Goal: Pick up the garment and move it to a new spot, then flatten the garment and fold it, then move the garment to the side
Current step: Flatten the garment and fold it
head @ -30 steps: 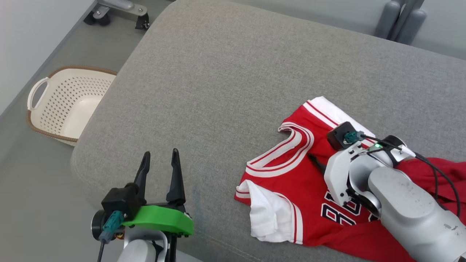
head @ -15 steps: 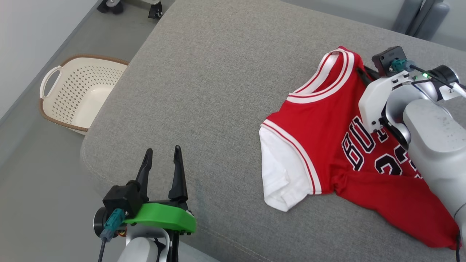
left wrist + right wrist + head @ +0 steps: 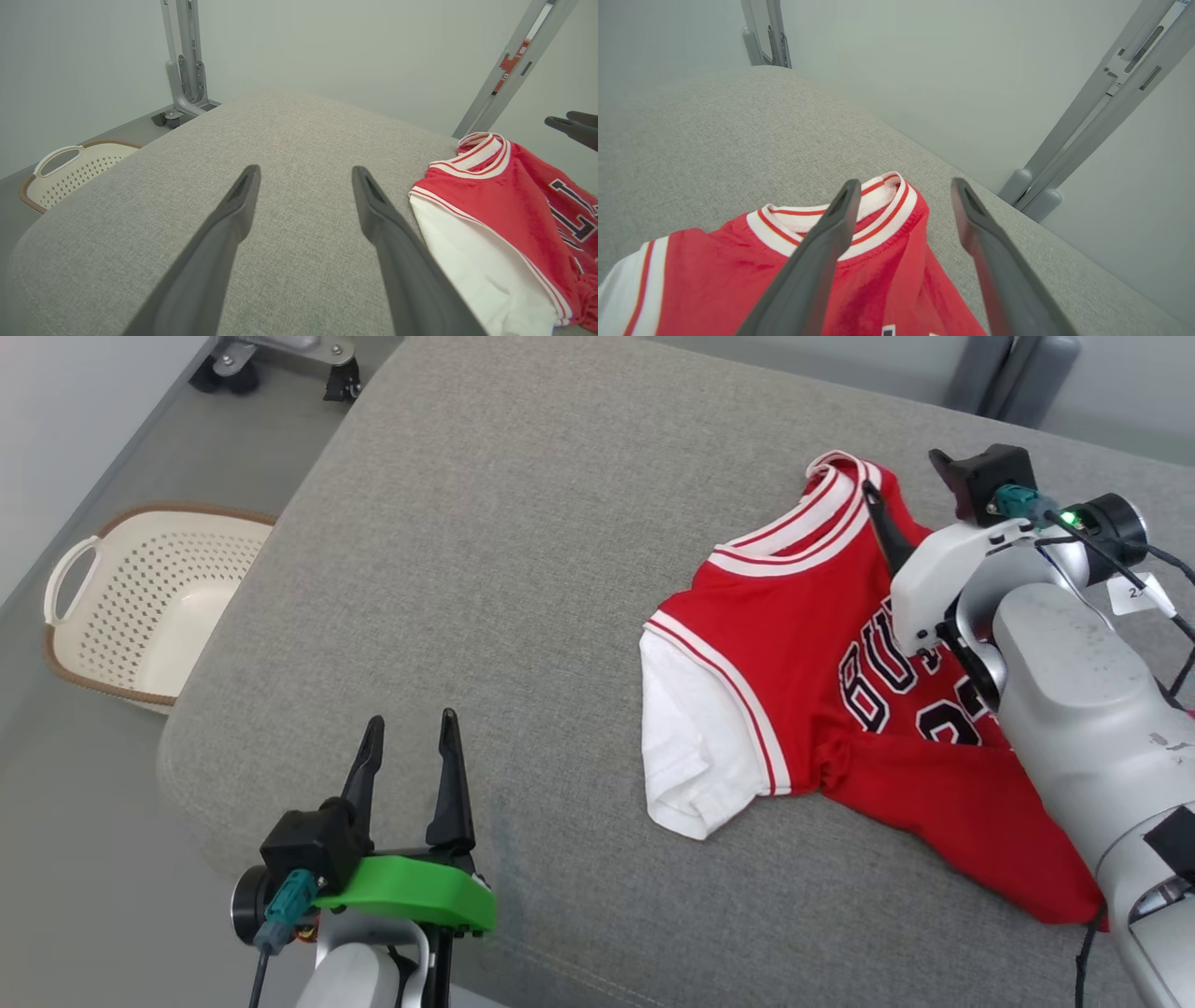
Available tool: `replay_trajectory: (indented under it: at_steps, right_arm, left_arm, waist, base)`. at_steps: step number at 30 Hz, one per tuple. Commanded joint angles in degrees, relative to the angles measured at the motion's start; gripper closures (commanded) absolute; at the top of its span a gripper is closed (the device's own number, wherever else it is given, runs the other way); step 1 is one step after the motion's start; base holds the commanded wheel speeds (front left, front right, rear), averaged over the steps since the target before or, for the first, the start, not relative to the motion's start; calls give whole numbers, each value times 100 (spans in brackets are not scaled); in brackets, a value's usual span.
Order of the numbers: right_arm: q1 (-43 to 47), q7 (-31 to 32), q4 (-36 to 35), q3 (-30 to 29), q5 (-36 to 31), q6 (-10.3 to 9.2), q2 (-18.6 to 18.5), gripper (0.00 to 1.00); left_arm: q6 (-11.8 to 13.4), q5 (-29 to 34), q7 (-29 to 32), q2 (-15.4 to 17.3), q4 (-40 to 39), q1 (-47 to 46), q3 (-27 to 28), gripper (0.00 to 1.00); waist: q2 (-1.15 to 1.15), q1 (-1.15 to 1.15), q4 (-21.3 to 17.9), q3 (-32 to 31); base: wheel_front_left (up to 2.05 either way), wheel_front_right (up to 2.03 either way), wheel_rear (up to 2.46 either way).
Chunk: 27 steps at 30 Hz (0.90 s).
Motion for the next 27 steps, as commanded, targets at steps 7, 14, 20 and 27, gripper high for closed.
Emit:
replay_trajectory:
  at_steps: [7,14,20,27]
  right_arm:
    - [693,-146,-656,-4,361,-9,407,0]
    - [1903,-147,-1705,-142,521,-9,510,0]
    - [2810,-147,-2370,110,641,-8,679,0]
    - [3297,-46,-2907,638,871,-9,849,0]
  left_arm:
    - [-102,218,0,14,106,110,126,0]
    - [-150,298,0,14,183,220,175,0]
    - [-185,337,0,15,205,253,171,0]
    - [-190,323,0,14,221,213,149,0]
  waist:
    - [0,0,-739,-450]
    - [0,0,-1089,-671]
    - [0,0,-1158,-713]
    - [0,0,-1009,-646]
  base:
    - [0,0,0]
    - [0,0,0]
    - [0,0,0]
    - [0,0,0]
